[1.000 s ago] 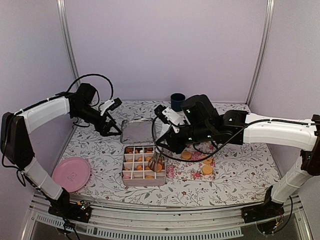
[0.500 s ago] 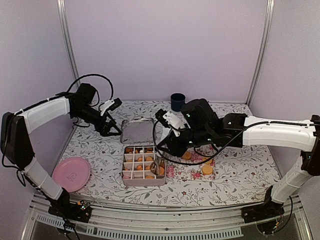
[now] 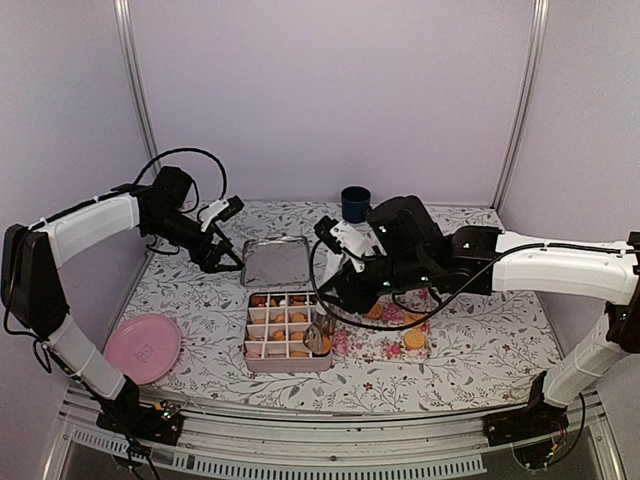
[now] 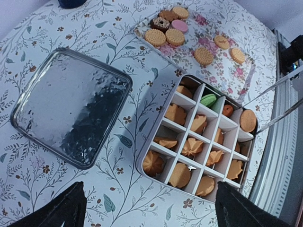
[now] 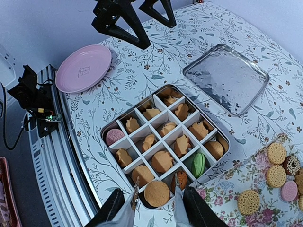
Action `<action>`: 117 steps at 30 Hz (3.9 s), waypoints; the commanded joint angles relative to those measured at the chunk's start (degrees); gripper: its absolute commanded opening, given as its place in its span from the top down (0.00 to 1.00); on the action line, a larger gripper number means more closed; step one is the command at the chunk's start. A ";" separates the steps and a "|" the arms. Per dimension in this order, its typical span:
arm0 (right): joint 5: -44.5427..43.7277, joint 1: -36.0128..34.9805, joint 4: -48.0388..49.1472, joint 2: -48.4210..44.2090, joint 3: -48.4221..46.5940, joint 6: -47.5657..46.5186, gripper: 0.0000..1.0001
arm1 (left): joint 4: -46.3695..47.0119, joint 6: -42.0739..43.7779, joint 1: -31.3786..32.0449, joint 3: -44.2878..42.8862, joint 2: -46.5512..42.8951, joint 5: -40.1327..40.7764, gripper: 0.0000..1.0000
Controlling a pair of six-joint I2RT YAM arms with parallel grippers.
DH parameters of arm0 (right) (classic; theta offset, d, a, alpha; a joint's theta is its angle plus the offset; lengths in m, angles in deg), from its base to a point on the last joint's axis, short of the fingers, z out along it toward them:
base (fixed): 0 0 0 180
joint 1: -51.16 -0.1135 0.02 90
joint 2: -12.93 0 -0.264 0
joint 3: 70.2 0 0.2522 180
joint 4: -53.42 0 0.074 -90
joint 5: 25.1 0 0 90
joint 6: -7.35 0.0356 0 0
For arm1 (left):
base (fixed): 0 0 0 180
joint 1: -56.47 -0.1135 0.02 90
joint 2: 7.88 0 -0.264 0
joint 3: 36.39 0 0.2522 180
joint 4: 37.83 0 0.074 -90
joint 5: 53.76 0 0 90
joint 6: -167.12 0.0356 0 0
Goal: Pack the cookies
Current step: Place the fake cookies in the empty pocket of the box, then place the clamp on the plate, then pick up the box lid from the center of the board.
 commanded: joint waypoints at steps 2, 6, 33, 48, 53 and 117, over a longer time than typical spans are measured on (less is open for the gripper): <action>-0.92 -0.13 1.05 -2.36 -0.55 -0.11 0.62 | 0.10 0.10 -0.56 -0.37 0.40 -0.75 0.05; -1.65 0.00 0.55 -1.96 -0.07 -0.76 0.63 | 0.16 0.11 -0.49 -0.33 0.36 -0.67 0.05; 4.83 1.51 -0.07 -1.00 0.48 -1.67 0.74 | 0.17 0.23 -0.55 -0.66 0.18 -0.49 0.06; -1.64 5.09 -0.75 -6.60 0.40 -1.77 0.80 | 1.73 -2.13 -1.05 -1.27 1.33 1.10 0.05; -0.73 14.16 -0.77 -10.72 4.12 2.89 0.74 | 6.48 -8.20 -3.09 -2.54 6.06 6.77 0.04; -4.19 27.44 -2.00 -8.81 14.03 28.70 0.27 | 14.83 -26.01 -2.12 -25.40 42.43 21.42 0.95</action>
